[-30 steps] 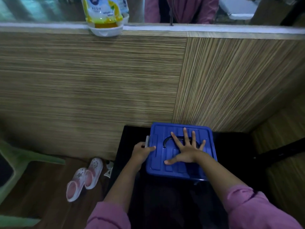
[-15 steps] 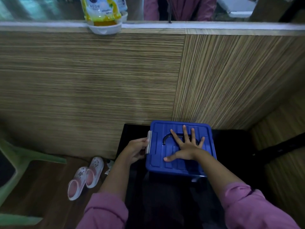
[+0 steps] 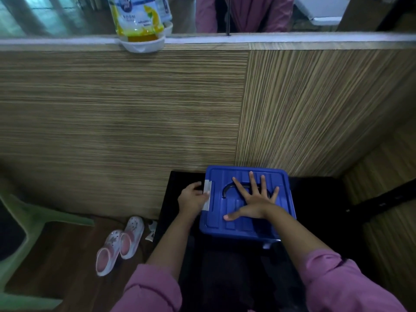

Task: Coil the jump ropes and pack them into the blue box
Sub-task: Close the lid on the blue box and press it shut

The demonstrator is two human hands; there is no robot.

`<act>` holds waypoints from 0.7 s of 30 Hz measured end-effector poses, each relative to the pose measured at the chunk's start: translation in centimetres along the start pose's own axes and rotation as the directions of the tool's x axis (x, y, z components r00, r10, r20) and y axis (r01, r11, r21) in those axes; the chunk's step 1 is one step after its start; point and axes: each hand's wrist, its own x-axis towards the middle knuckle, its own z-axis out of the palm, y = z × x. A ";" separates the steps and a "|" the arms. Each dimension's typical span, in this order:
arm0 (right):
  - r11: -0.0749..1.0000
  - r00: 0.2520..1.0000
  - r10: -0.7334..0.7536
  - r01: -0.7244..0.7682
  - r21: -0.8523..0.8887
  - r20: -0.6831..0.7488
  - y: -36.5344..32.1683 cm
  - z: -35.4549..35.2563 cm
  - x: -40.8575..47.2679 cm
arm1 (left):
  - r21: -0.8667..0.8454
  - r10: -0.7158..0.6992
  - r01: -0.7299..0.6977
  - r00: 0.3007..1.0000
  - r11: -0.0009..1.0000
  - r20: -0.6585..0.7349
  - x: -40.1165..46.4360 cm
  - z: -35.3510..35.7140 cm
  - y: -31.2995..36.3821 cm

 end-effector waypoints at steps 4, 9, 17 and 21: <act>0.998 0.982 -0.058 0.062 0.016 -0.182 1.0 1.3 -0.3 | 0.467 0.578 -0.528 0.815 0.709 0.045 -2.8 4.1 -0.6; 0.972 0.931 -0.164 0.208 0.105 -0.327 3.3 1.6 -1.0 | 0.694 0.617 -0.642 0.701 0.327 0.358 -3.9 6.2 -2.9; 0.855 0.783 0.318 0.006 0.518 -0.535 7.4 3.0 -3.0 | 0.733 0.551 -0.594 0.753 0.332 0.360 -3.9 6.4 -3.1; 0.646 0.797 0.497 -0.075 0.760 -0.344 7.4 3.0 -3.0 | 0.753 0.564 -0.574 0.755 0.321 0.335 -3.9 6.5 -3.0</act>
